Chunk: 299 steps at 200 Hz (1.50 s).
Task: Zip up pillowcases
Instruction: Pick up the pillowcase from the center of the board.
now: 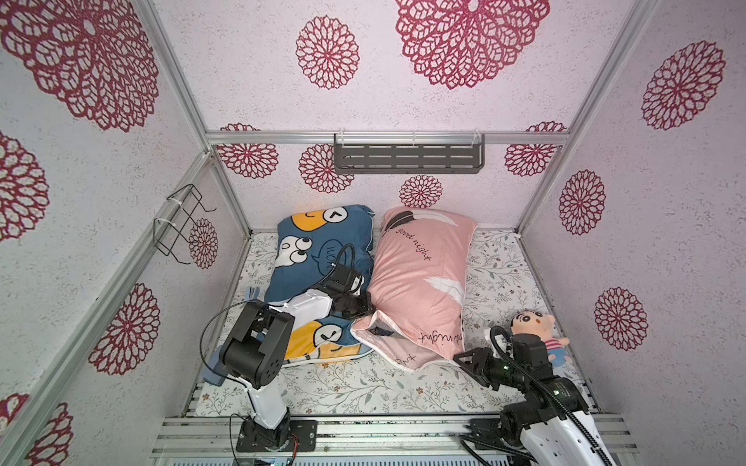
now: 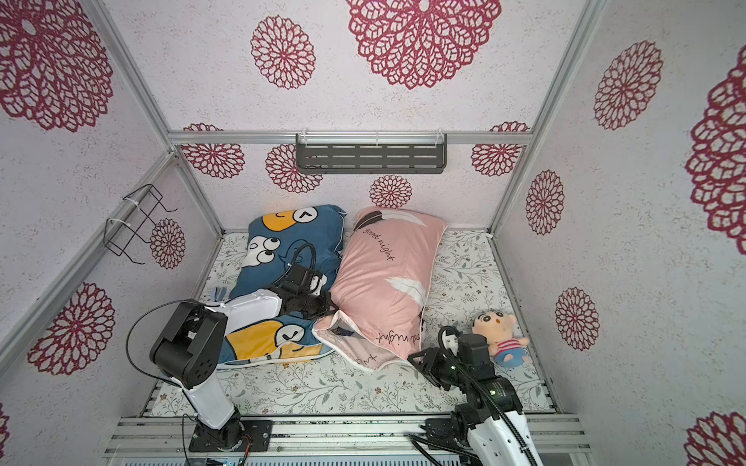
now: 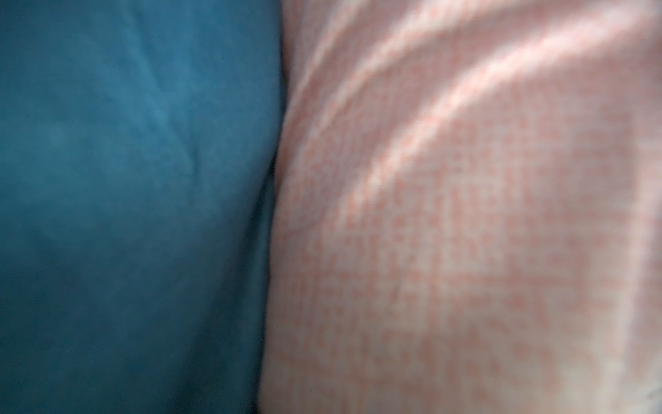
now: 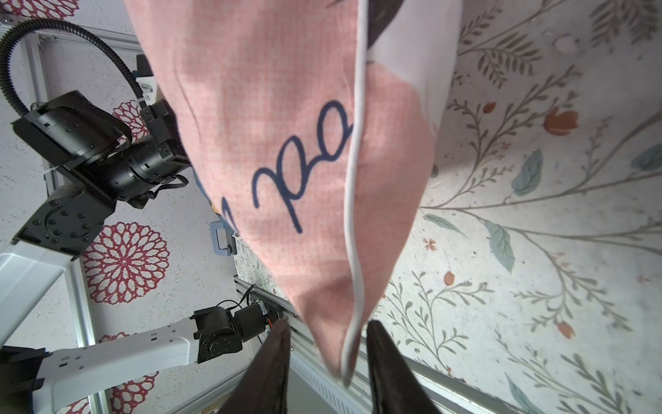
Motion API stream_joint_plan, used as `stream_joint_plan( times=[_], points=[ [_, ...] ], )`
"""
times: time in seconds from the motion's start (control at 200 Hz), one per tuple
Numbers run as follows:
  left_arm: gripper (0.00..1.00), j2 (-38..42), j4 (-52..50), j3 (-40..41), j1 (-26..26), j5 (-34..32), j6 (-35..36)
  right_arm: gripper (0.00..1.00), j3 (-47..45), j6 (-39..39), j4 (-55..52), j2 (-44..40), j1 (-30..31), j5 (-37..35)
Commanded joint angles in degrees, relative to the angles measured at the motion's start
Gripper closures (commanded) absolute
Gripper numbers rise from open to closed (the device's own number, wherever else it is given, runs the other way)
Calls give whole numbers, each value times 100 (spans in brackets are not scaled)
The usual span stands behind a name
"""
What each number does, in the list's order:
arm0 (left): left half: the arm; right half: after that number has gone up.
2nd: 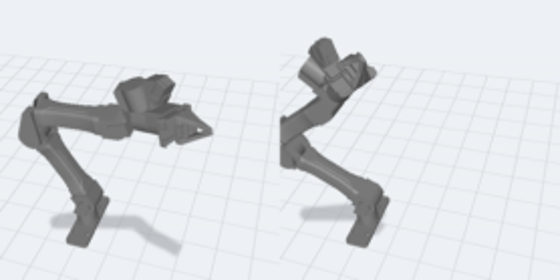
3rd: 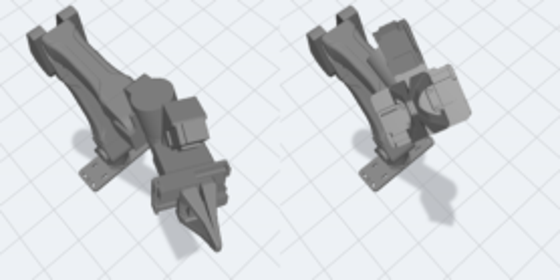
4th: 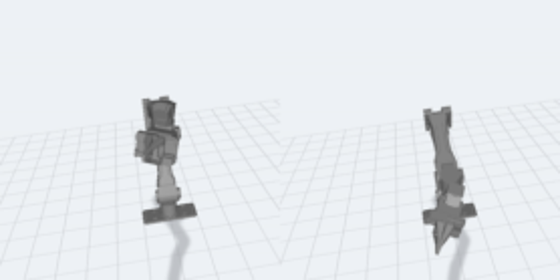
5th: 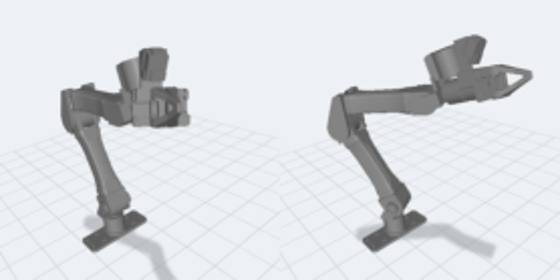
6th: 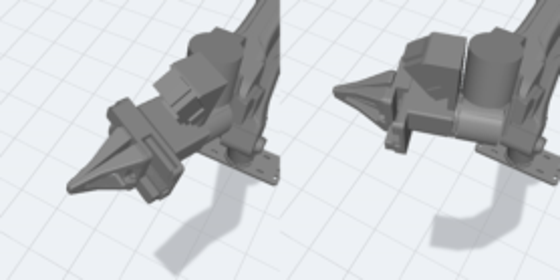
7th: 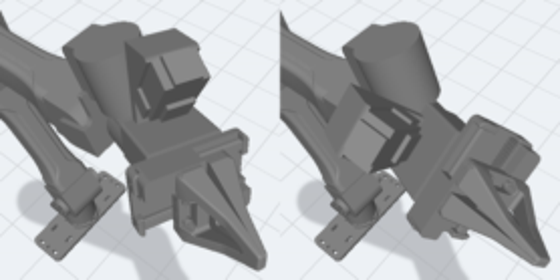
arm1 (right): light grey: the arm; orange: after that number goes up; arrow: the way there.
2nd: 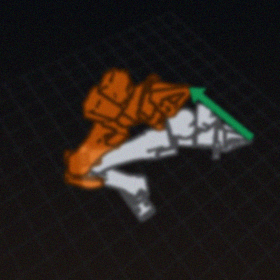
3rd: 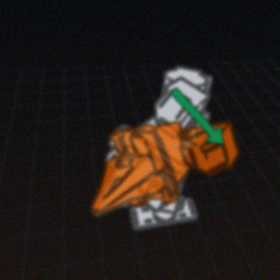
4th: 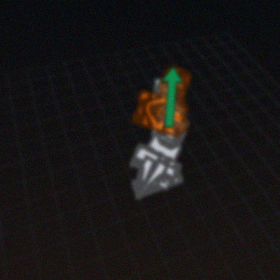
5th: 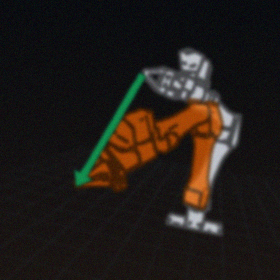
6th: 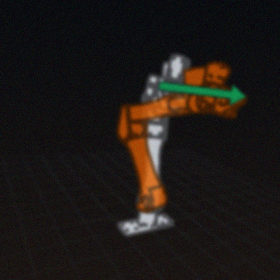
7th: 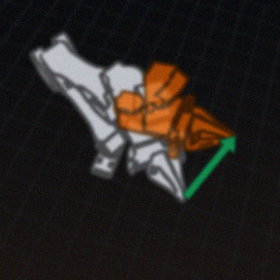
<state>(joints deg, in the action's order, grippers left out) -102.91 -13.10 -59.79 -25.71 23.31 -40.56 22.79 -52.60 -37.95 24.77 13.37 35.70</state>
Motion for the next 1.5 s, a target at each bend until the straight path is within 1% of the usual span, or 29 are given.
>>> stream_joint_plan(
  times=[0.0, 0.04, 0.095, 0.345, 0.495, 0.56, 0.771, 0.816, 0.841, 0.871, 0.896, 0.936, 0.996, 1.041, 1.061, 1.141, 1.236, 1.291, 1.321, 1.346, 1.371, 1.411, 1.436, 1.491],
  points=[
    [100, -248, 397, -109, 136, -799, -111, 69, -2, -57, 252, 112, 60, -92],
    [100, -239, 396, -102, 137, -794, -111, 73, -2, -48, 277, 141, 70, -124],
    [100, -239, 396, -94, 141, -795, -117, 75, -15, -57, 319, 166, 87, -140],
    [100, -136, 558, 11, 128, -882, -272, 70, -148, -312, 585, 14, 207, -165],
    [100, -150, 572, -1, 124, -886, -286, 71, -192, -385, 687, 6, 310, -230],
    [100, -158, 574, -6, 127, -882, -297, 74, -206, -418, 740, 27, 360, -257],
    [100, -136, 615, 46, 120, -884, -347, 99, -163, -406, 628, 3, 427, -374],
    [100, -105, 575, 33, 126, -873, -336, 100, -112, -376, 564, 10, 425, -405],
    [90, -70, 530, 18, 128, -859, -295, 100, -53, -341, 501, 24, 430, -434],
    [73, 19, 432, -4, 138, -868, -203, 100, 39, -285, 381, 51, 427, -502],
    [55, 148, 274, -34, 137, -919, -89, 100, 134, -226, 266, 85, 430, -562],
    [34, 418, -100, -128, 146, -1131, 144, 100, 316, -92, 27, 194, 425, -694],
    [12, 917, -850, -362, 146, -1702, 570, 100, 642, 178, -394, 451, 428, -946],
    [1, 1307, -1433, -600, 146, -2171, 908, 100, 877, 364, -647, 679, 430, -1140],
    [2, 1477, -1696, -710, 146, -2333, 1028, 100, 976, 454, -732, 793, 442, -1216],
    [2, 2076, -2587, -1183, 130, -2864, 1397, 100, 1288, 656, -875, 1145, 505, -1428],
    [2, 2707, -3170, -1568, 18, -2972, 1504, 100, 1485, 698, -731, 1481, 679, -1535],
    [1, 2969, -3285, -1662, -117, -2913, 1387, 100, 1541, 707, -579, 1689, 821, -1591],
    [0, 3057, -3249, -1659, -197, -2675, 1273, 100, 1568, 716, -485, 1796, 903, -1601],
    [2, 3110, -3112, -1610, -272, -2358, 1107, 100, 1587, 710, -383, 1887, 970, -1602],
    [5, 3119, -2864, -1499, -348, -1891, 881, 100, 1601, 716, -274, 1978, 1029, -1586],
    [8, 3070, -2170, -1197, -524, -1052, 390, 100, 1619, 701, -43, 2109, 1118, -1512],
    [9, 2983, -1561, -969, -681, -568, 3, 100, 1624, 685, 123, 2187, 1154, -1440],
    [12, 2624, -329, -548, -1020, 253, -769, 100, 1633, 623, 523, 2336, 1223, -1271]
  ],
)
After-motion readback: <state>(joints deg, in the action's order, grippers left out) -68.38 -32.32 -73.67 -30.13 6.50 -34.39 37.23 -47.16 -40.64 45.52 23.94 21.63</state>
